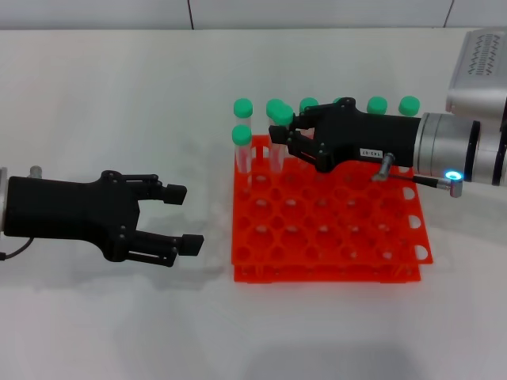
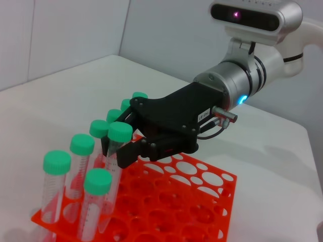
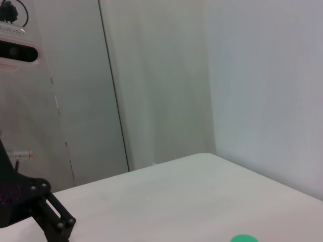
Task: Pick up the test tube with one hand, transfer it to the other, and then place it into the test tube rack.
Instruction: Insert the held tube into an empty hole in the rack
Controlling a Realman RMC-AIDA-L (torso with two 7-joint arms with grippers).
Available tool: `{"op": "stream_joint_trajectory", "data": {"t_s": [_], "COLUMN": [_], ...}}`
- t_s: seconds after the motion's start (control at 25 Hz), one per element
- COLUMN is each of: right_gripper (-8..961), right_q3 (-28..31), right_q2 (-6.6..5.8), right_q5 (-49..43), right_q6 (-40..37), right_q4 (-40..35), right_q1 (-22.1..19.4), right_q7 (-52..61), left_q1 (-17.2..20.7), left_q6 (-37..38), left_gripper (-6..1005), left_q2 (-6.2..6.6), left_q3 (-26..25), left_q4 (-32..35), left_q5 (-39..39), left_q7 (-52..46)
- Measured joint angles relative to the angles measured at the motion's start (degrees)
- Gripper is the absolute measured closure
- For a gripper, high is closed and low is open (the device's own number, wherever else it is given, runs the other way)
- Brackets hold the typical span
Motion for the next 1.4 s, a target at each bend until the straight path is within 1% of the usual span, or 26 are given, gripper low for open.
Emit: {"op": "stream_joint_trajectory", "data": {"t_s": [0.36,0.56,0.8,1.0,1.24,1.32,1.4], "right_gripper": [719,718,502,393,262,201,202], "right_q3": [0.0,-0.1,0.2,0.4,0.5,0.6,1.3], "right_q2": [0.00,-0.14,-0.26,-0.27,-0.65,-0.78,-1.00], "right_q5": [0.0,-0.2,-0.2,-0.1,0.0,0.0,0.0], "right_q6": [-0.9,-2.6,-3.5,-3.7,-4.0,-4.6,-5.7], "right_q4": [0.0,0.0,-0.4,-2.0,-7.2,-9.3,-12.0], "right_q1": [0.0,0.0,-0.3,-1.6,-5.1,-6.6,-8.8], "right_q7": [0.0,-0.1,-0.5,-0.5,-0.3,-0.1,0.1], "left_q1": [-0.1,-0.3,-0.4,-0.3,0.0,0.1,0.1], "left_q6": [0.0,0.0,0.0,0.1,0.1,0.5,0.8], "left_gripper": [135,136,137,137,138,138,138], "left_q2": [0.00,0.00,0.00,0.00,0.00,-0.01,0.00], "left_q3": [0.0,0.0,0.0,0.1,0.1,0.0,-0.2], "left_q4": [0.0,0.0,0.0,0.0,0.0,0.0,0.0], "left_q5": [0.0,0.0,0.0,0.0,-0.2,-0.3,-0.4], "left_q7": [0.0,0.0,0.0,0.0,0.0,0.2,0.3]}}
